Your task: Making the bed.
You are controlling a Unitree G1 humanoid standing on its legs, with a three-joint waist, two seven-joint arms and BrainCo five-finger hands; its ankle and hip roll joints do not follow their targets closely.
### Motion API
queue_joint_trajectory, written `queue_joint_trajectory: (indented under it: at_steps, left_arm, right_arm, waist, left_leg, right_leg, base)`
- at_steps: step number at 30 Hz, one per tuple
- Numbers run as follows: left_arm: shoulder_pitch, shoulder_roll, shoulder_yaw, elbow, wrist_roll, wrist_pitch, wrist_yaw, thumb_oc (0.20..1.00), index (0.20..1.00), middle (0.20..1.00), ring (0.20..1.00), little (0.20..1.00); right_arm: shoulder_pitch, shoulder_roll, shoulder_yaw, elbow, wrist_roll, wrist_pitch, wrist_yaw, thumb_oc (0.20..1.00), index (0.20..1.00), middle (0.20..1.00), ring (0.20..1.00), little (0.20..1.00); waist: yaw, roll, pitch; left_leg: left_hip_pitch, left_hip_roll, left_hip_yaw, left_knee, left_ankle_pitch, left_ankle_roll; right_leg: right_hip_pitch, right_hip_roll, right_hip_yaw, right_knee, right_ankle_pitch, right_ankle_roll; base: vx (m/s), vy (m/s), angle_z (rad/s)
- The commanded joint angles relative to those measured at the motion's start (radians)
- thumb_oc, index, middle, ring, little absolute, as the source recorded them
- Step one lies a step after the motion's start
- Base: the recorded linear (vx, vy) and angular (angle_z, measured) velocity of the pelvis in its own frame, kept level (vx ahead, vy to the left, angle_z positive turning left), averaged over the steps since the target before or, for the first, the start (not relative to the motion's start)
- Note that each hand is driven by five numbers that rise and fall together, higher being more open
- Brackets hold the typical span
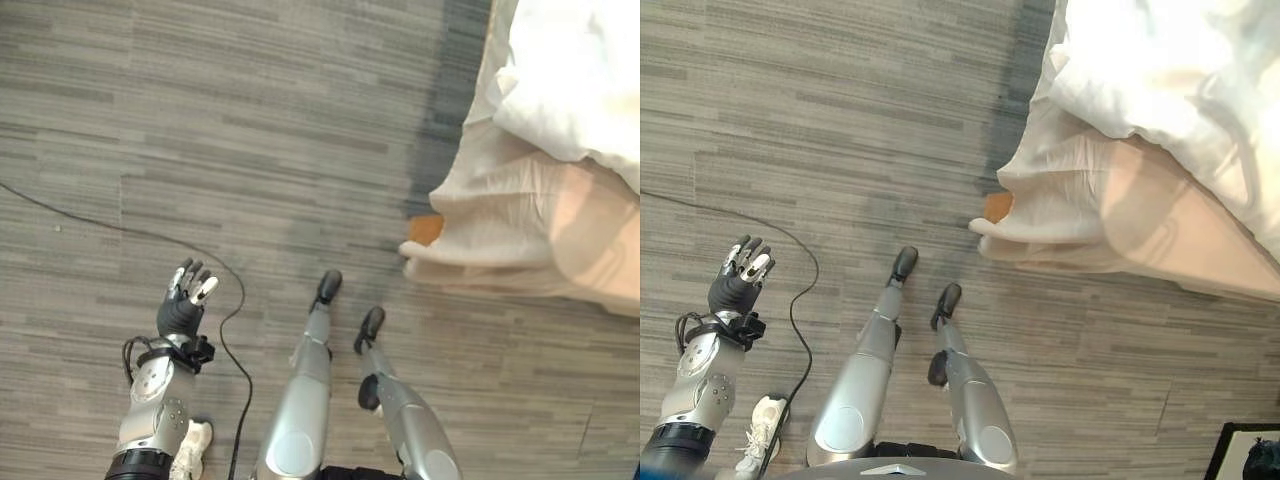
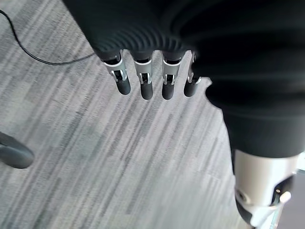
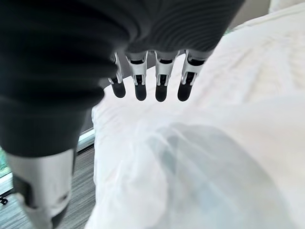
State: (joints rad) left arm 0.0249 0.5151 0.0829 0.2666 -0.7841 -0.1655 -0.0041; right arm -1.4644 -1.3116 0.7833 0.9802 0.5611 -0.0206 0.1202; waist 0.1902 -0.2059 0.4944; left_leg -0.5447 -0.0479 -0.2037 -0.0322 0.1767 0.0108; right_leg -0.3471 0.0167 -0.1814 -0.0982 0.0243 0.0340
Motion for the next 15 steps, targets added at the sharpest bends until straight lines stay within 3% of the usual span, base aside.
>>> queue_joint_trajectory:
  at_steps: [1, 8, 15]
  left_arm:
    - [0.030, 0.065, 0.078, -0.095, -0.042, -0.055, 0.014, 1.000, 1.000, 1.000, 1.000, 1.000]
    - [0.035, 0.058, 0.108, -0.153, -0.052, -0.068, 0.048, 1.000, 1.000, 1.000, 1.000, 1.000]
    - [0.038, 0.046, 0.112, -0.186, -0.065, -0.072, 0.070, 1.000, 1.000, 1.000, 1.000, 1.000]
  right_arm:
    - [-0.085, -0.138, 0.002, 0.070, 0.138, -0.012, -0.016, 1.000, 1.000, 1.000, 1.000, 1.000]
    - [0.134, -0.152, -0.232, 0.129, 0.293, 0.003, -0.009, 1.000, 1.000, 1.000, 1.000, 1.000]
    - [0.241, -0.117, -0.369, 0.128, 0.416, -0.014, -0.031, 1.000, 1.000, 1.000, 1.000, 1.000]
  waist:
    - [-0.012, -0.090, 0.026]
    - [-0.052, -0.150, 0.026]
    - [-0.071, -0.180, 0.026]
  left_leg:
    - [0.041, 0.050, 0.027, -0.055, 0.008, -0.081]
    - [-0.084, 0.062, -0.011, -0.053, 0.020, -0.090]
    - [-0.162, 0.065, -0.031, -0.053, 0.023, -0.094]
  right_leg:
    - [0.012, -0.030, 0.027, 0.012, 0.070, 0.056]
    - [-0.112, 0.003, -0.002, 0.033, 0.066, 0.048]
    - [-0.193, 0.020, -0.015, 0.051, 0.061, 0.046]
  base:
    - [0.00, -0.093, -0.02]
    - [0.00, -0.101, 0.06]
    - [0.01, -0.034, 0.09]
